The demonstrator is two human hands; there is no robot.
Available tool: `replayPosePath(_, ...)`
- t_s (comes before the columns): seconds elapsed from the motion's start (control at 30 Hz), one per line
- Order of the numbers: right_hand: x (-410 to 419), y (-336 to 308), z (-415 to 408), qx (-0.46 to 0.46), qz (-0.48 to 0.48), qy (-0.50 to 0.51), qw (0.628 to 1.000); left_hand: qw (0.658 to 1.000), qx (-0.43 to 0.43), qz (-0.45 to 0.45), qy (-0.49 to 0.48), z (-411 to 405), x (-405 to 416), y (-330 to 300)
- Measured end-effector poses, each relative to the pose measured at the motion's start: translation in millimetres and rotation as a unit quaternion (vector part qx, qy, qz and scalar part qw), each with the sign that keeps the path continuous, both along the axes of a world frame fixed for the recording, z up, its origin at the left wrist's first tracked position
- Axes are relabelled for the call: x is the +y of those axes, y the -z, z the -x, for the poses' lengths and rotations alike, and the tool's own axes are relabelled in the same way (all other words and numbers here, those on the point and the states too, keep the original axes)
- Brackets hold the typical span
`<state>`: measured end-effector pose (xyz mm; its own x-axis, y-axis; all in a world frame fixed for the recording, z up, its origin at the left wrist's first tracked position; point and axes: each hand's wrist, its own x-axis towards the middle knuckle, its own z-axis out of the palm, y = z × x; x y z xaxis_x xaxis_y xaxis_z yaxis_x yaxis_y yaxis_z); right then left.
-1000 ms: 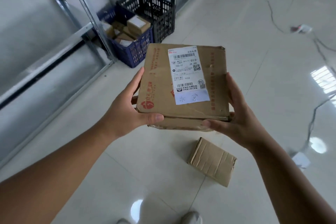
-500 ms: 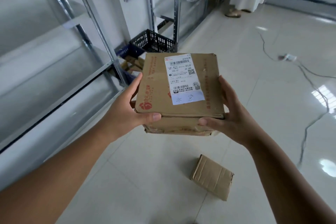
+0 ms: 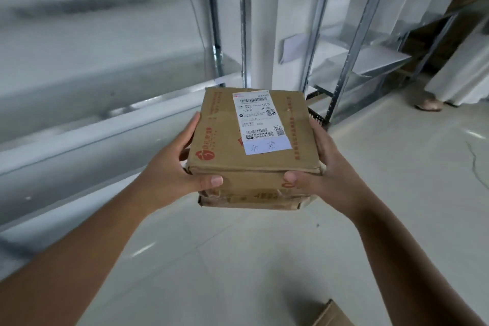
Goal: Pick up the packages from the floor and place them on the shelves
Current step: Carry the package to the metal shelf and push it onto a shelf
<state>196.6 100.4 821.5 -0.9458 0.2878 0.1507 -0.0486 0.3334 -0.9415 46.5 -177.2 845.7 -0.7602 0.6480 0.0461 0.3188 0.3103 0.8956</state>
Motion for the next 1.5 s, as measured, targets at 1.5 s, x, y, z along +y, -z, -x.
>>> replayPosePath(1.5,-113.7,-158.6,287.9,0.074,-0.004,-0.161,0.984,0.967,0.118,-0.113,-0.198,170.5,-142.7,-141.7)
